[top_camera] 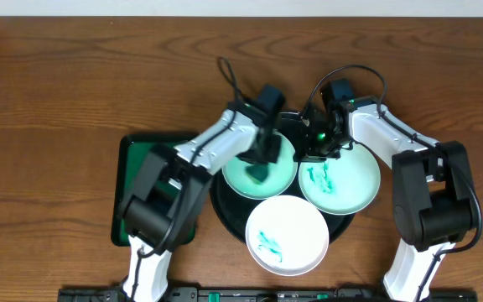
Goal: Clean dirty plates on tray and stack at the side
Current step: 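Scrub the plate surface with the sponge in the left gripper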
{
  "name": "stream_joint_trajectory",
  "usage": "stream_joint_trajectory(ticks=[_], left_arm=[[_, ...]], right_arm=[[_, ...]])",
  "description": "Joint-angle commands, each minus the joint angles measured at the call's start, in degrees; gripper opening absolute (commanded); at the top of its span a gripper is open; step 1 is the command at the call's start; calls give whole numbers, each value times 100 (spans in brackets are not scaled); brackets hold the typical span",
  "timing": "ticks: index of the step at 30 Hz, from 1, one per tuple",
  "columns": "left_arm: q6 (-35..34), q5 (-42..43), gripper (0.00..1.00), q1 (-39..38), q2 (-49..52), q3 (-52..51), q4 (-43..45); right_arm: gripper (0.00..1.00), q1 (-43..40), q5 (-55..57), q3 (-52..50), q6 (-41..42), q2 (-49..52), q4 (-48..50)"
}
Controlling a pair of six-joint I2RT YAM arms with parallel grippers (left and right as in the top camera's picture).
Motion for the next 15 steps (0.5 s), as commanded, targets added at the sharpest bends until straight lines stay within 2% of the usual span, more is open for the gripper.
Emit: stream_joint_trajectory(ticks=[1, 10, 12, 15], left_arm=[[44, 960, 7, -223, 525, -321, 61], [-190, 1764, 7, 175, 525, -321, 385], [-214, 1633, 7, 361, 525, -321, 317], [-275, 892, 7, 686, 525, -321, -114]], right_arm=[[1, -70, 442, -33, -48, 81, -55], [1, -70, 442, -33, -48, 81, -50], [1, -70, 439, -33, -48, 81, -50], [1, -70, 439, -33, -48, 81, -50]])
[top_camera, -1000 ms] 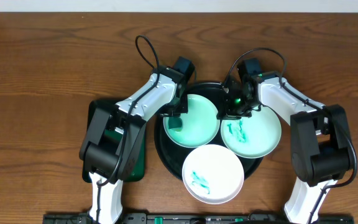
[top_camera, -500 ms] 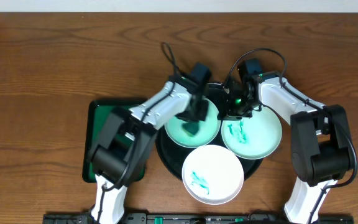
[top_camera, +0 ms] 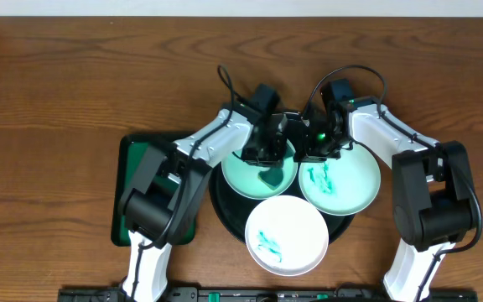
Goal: Clean dirty plates on tray and stack at the side
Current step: 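Scrub the plate surface with the sponge in the left gripper, then lift the sponge away and raise the plate with the right gripper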
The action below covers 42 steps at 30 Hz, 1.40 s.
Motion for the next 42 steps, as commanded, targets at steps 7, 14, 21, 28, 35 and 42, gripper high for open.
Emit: stream_joint_trajectory(ticks=[7, 14, 21, 28, 35, 42], left_arm=[[11, -2175, 7, 852, 385, -219, -1252], [13, -2909, 7, 841, 319, 81, -1432], [15, -2909, 7, 542, -326, 662, -1668], [-9, -2909, 7, 273, -1043, 826, -1816], [-13, -2938, 7, 223, -1932, 831, -2120], [-404, -3403, 7, 428, -2203, 831, -3021]], right_arm=[[1, -70, 426, -33, -48, 81, 17], [1, -70, 428, -33, -48, 81, 0], [1, -70, 393, -33, -2, 81, 236], [2, -59, 96, -33, -2, 81, 686], [2, -59, -361, -33, -2, 66, 1034], [2, -63, -149, -31, -31, -365, 1043]])
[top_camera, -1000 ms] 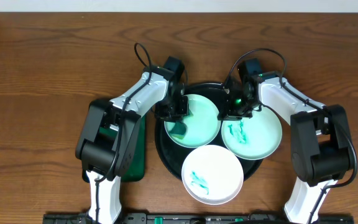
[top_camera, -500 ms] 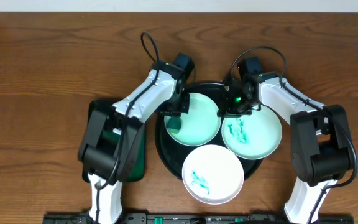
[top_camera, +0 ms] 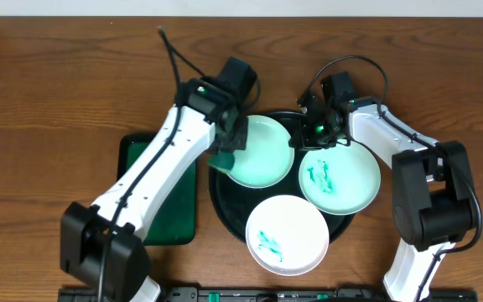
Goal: Clean dirty plates on tray and stack at the side
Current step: 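Lift the sponge away and raise the plate with the right gripper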
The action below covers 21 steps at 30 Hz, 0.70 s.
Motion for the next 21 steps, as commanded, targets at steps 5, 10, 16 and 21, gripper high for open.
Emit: stream_joint_trajectory(ticks=[5, 10, 16, 21], left_arm=[[-210, -293, 7, 310, -31, 127, -393], [-203, -295, 7, 402, -26, 127, -345], [-153, -295, 7, 466, -24, 127, -297], [-72, -293, 7, 522, -24, 127, -249]], right_arm=[[1, -57, 741, -20, -149, -1040, -328], [2, -55, 1519, -20, -461, -1808, -739], [2, 31, 2588, -20, -684, -2653, -1185], [1, 472, 3639, -20, -809, -3112, -1318]])
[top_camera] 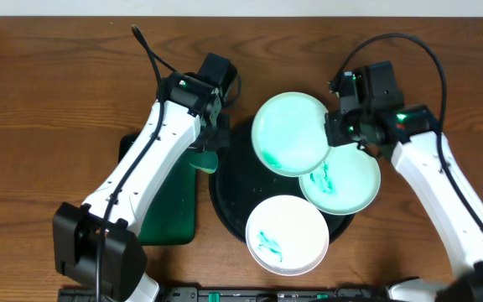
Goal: Clean dirty plates on tray and stack at the side
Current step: 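Lift the sponge away and raise the plate with the right gripper, then tilt and lift the cleaned plate off the black tray with the right gripper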
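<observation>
A mint-green plate is raised over the back of the round black tray, with my right gripper shut on its right rim; a faint green smear shows near its lower left edge. On the tray lie a second mint plate with green stains and a white plate with green stains. My left gripper is left of the tray, shut on a green sponge.
A dark green rectangular tray lies on the wooden table left of the black tray, partly under my left arm. Cables arch above both wrists.
My right gripper has moved right and up with the mint plate held by its rim; the plate is now off the tray. My left gripper with the sponge has moved left, off the plate.
My left gripper pressed the sponge on the left mint plate while my right gripper stayed at that plate's far right rim. Then the sponge was at the plate's left edge and the plate looked clean. Now the right gripper holds that plate raised.
</observation>
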{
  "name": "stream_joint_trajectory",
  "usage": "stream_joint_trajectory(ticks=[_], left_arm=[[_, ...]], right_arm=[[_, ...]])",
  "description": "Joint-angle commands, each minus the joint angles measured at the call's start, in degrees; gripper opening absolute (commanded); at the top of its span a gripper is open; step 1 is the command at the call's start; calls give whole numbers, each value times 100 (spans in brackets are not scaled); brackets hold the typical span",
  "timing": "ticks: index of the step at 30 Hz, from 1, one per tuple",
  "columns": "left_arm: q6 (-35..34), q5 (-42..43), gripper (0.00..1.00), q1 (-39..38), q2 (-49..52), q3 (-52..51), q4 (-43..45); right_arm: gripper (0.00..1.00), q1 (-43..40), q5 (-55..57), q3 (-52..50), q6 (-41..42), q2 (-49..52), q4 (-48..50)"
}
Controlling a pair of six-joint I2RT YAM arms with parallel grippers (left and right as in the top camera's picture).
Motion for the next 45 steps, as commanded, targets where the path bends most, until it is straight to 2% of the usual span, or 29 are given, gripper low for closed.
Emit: stream_joint_trajectory(ticks=[1, 9, 13, 19, 36, 39, 45], left_arm=[[59, -114, 7, 87, -9, 127, 13], [101, -39, 7, 190, -9, 127, 7], [146, -26, 7, 190, -9, 127, 7], [186, -26, 7, 201, -9, 127, 7], [188, -4, 7, 640, -4, 122, 20], [188, -2, 7, 723, -4, 122, 20], [251, 243, 7, 872, -4, 122, 22]], right_arm=[[2, 439, 1099, 9, -245, -295, -15], [1, 1895, 3281, 9, -435, -365, -59], [1, 2350, 4168, 9, -433, -365, -98], [1, 2634, 4824, 9, -446, -365, -76], [1, 4085, 6924, 9, -1843, -358, 55], [1, 4378, 7154, 9, -2142, -358, 59], [1, 4645, 7340, 9, -2216, -348, 57]])
